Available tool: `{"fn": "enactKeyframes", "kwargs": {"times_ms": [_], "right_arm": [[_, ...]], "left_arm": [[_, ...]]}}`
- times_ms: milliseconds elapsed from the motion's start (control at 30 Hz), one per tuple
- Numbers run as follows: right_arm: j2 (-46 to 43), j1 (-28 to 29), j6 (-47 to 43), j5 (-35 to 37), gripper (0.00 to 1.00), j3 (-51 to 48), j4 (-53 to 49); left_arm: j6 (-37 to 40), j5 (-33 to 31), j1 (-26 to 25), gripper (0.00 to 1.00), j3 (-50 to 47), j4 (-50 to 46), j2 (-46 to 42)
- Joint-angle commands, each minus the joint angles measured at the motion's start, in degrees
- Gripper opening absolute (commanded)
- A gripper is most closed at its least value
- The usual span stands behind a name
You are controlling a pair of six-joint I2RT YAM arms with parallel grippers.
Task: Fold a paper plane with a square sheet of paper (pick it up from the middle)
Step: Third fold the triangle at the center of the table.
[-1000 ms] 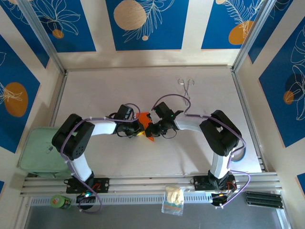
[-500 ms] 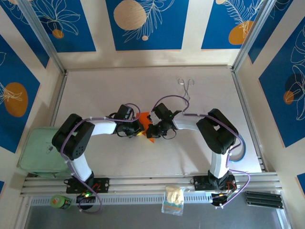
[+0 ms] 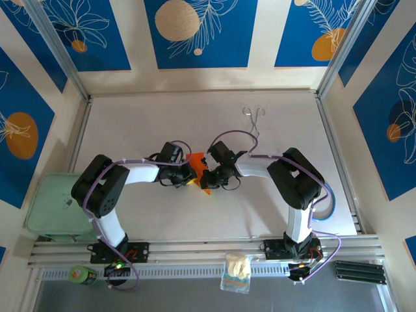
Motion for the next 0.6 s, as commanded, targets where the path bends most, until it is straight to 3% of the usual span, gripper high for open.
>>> {"fn": "enactKeyframes", "kwargs": {"times_ms": [0, 367, 567], "right_arm": [[0.2, 0.0, -1.4, -1.3, 0.03, -2.0, -3.0], [-8.6, -1.4, -2.6, -3.5, 0.04, -13.8, 2.1], [-16.1, -1.8, -2.7, -3.1, 0.04, -14.0, 3.1]], "left_arm": [[0.4, -2.4, -0.5, 0.13, -0.1, -5.3, 1.9], [1.0, -2.5, -0.4, 0.12, 0.1, -6.0, 2.2], [1.0, -1.9, -0.5, 0.13, 0.8, -5.9, 1.8]]}}
